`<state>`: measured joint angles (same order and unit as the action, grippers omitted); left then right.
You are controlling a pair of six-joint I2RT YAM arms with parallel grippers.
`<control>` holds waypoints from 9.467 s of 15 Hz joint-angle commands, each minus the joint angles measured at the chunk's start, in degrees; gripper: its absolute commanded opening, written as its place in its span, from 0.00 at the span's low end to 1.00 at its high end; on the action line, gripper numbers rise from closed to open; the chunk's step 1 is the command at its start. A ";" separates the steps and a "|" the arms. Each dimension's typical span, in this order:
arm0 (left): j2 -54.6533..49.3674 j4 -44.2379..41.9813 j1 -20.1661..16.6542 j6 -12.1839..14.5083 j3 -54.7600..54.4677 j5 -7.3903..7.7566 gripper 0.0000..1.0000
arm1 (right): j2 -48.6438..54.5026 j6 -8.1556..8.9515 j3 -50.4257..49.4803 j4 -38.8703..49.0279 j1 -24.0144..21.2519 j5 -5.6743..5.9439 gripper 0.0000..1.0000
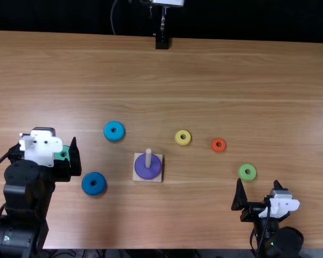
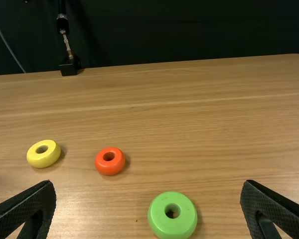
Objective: Build the Hanoi tower: stack the rings onto the peg from bottom to top in this color order: purple, dark blue, light blue, dark green, light green, yellow, orange.
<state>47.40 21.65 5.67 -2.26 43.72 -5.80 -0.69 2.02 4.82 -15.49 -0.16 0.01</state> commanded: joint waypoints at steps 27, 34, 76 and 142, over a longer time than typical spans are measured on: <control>32.67 20.33 12.43 5.53 1.71 0.42 1.00 | 0.69 0.30 -4.03 -4.09 -0.80 0.62 1.00; 35.48 20.22 12.61 5.74 1.71 0.53 1.00 | 0.69 0.30 -4.03 -4.09 -0.80 0.62 1.00; 37.51 17.48 14.72 0.26 10.42 0.53 0.00 | 0.69 0.30 -4.03 -4.09 -0.80 0.62 1.00; 60.71 62.62 33.97 -13.03 69.13 6.54 1.00 | 0.69 0.30 -4.03 -4.09 -0.80 0.62 1.00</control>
<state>107.79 84.31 39.42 -15.09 113.40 -0.56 -0.69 2.02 4.82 -15.51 -0.16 0.03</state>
